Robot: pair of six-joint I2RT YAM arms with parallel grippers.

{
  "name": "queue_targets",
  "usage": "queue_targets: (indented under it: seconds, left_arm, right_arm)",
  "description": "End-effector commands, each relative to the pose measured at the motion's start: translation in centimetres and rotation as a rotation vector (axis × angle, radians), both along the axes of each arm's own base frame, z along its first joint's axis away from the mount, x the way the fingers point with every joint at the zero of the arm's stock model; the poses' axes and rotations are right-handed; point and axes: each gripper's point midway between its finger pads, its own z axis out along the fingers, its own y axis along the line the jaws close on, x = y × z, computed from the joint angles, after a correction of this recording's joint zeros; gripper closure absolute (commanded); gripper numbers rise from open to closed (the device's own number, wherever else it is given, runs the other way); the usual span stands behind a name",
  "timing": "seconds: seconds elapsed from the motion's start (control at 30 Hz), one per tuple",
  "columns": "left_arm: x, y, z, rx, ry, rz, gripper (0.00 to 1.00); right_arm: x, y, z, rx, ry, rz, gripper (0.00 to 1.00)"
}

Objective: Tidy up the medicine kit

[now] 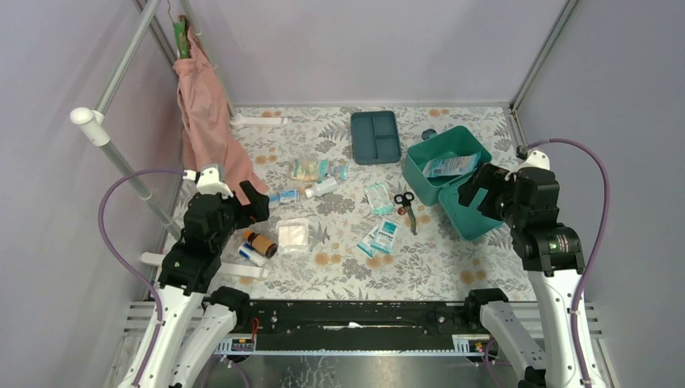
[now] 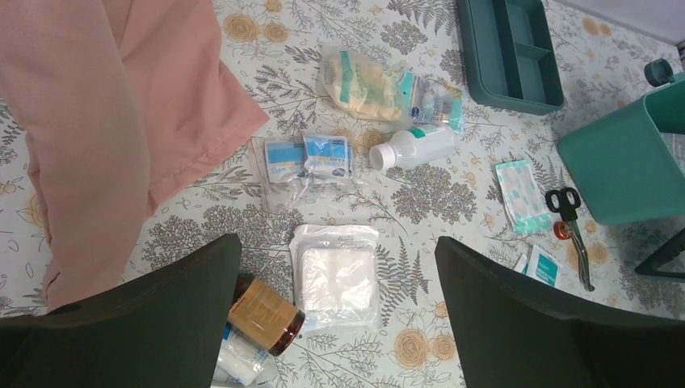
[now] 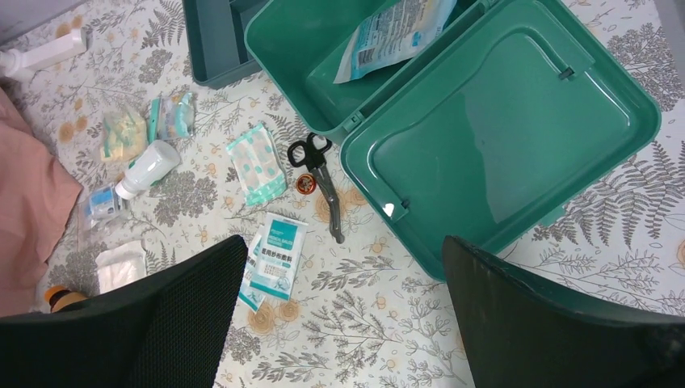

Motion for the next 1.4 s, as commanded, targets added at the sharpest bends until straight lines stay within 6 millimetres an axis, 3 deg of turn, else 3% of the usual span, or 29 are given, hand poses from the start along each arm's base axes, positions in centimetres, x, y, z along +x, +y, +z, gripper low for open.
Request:
queue_targets:
  seconds: [0.0, 0.13, 0.23, 0.33, 0.53, 0.8, 1.1, 1.37]
  left_arm:
    - [0.3, 0.2, 2.0, -0.021, -0.080, 0.016, 0.01]
    - [0.8, 0.6, 1.1, -0.015, -0.029, 0.051, 0.01]
    - [1.2, 1.7, 0.2, -0.035, 0.037, 0.164, 0.01]
    - [1.1, 2.7, 0.6, -0.057, 0.062, 0.252, 0.01]
    - [0.6, 1.9, 1.8, -0.018, 0.012, 0.151, 0.01]
    - [0.0, 1.8, 0.8, 0.001, 0.001, 0.118, 0.01]
    - [0.7, 1.3, -0.3, 0.014, 0.054, 0.094, 0.01]
    - [0.7, 1.2, -0.3, 0.012, 0.050, 0.091, 0.01]
  right_arm:
    - [-0.3, -0.9, -0.5, -0.023, 0.008, -0.043, 0.00]
    - [-0.3, -1.0, -0.7, -0.015, -0.026, -0.058, 0.00]
    - [-0.5, 0.3, -0.4, 0.017, -0.057, 0.014, 0.00]
    - [-0.4, 1.4, -0.3, 0.048, -0.054, 0.067, 0.00]
    - [0.2, 3.3, -1.1, 0.101, 0.028, 0.162, 0.01]
    - [1.8, 6.4, -3.3, 0.202, 0.140, 0.235, 0.10]
    - [1.5, 15.4, -7.4, 0.116, 0.246, 0.406, 0.14]
    - [3.8, 23.4, -9.7, 0.111, 0.289, 0.533, 0.15]
